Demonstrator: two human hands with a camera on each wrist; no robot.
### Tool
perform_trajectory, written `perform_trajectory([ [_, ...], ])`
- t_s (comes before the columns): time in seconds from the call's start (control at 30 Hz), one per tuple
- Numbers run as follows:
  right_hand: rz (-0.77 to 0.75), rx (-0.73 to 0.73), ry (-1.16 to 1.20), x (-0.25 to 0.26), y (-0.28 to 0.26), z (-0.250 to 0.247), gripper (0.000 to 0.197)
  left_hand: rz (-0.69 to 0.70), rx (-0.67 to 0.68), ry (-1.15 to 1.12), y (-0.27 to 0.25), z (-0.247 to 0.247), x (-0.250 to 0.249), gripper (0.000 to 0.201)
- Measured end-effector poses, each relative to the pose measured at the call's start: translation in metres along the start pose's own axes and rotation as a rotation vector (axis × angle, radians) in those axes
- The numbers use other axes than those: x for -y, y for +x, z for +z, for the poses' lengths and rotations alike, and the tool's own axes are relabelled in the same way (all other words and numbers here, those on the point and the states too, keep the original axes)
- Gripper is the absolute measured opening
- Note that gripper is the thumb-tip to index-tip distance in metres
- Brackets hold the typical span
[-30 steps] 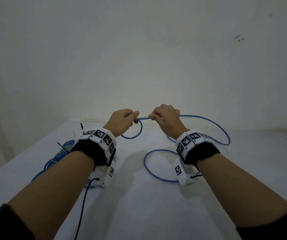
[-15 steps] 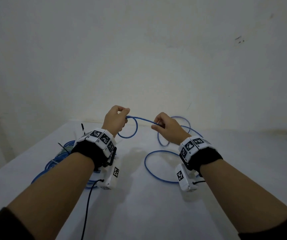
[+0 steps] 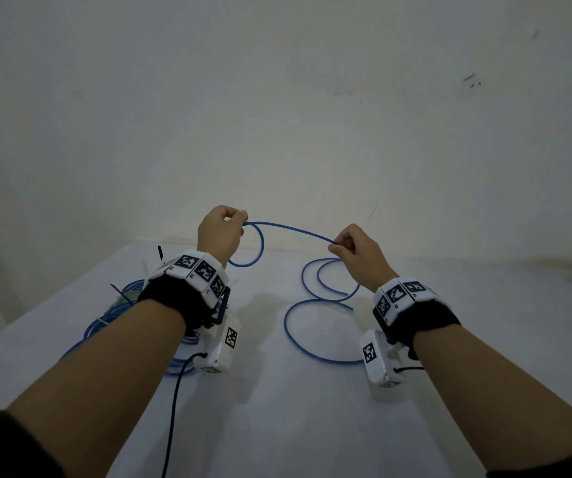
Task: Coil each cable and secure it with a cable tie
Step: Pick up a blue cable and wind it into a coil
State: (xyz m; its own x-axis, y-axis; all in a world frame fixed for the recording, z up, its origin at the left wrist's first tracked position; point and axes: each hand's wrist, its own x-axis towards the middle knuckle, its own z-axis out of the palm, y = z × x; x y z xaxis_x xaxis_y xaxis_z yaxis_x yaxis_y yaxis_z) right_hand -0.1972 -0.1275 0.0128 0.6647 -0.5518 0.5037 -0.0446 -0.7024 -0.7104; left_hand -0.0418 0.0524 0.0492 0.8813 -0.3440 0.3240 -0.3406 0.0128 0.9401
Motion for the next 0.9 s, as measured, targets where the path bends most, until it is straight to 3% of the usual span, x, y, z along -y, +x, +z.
perform_trajectory([
  [0.17,0.001,0.045,-0.015,-0.004,-0.001,-0.007,0.012,-0.009,-0.007,0.018,0.001,-0.001,0.002,0.017],
  [0.37,0.067,0.157,-0.218,-0.017,-0.003,-0.024,0.01,-0.002,-0.005,0.043,0.001,-0.004,0.001,0.01],
  [0.53,-0.002,-0.085,-0.421,-0.019,-0.001,-0.046,0.007,-0.004,0.005,0.03,0.0,-0.001,0.0,0.014],
  [0.63,0.008,-0.226,-0.396,-0.012,0.002,-0.056,0.01,0.017,0.013,0.019,-0.001,0.001,-0.002,0.011],
  [0.8,-0.005,-0.294,-0.278,-0.002,0.01,-0.052,0.011,0.046,-0.007,0.013,-0.002,0.002,-0.013,0.012],
  [0.9,-0.012,-0.237,-0.261,0.003,0.011,-0.048,0.015,0.063,-0.048,0.022,0.001,-0.004,-0.019,0.013],
])
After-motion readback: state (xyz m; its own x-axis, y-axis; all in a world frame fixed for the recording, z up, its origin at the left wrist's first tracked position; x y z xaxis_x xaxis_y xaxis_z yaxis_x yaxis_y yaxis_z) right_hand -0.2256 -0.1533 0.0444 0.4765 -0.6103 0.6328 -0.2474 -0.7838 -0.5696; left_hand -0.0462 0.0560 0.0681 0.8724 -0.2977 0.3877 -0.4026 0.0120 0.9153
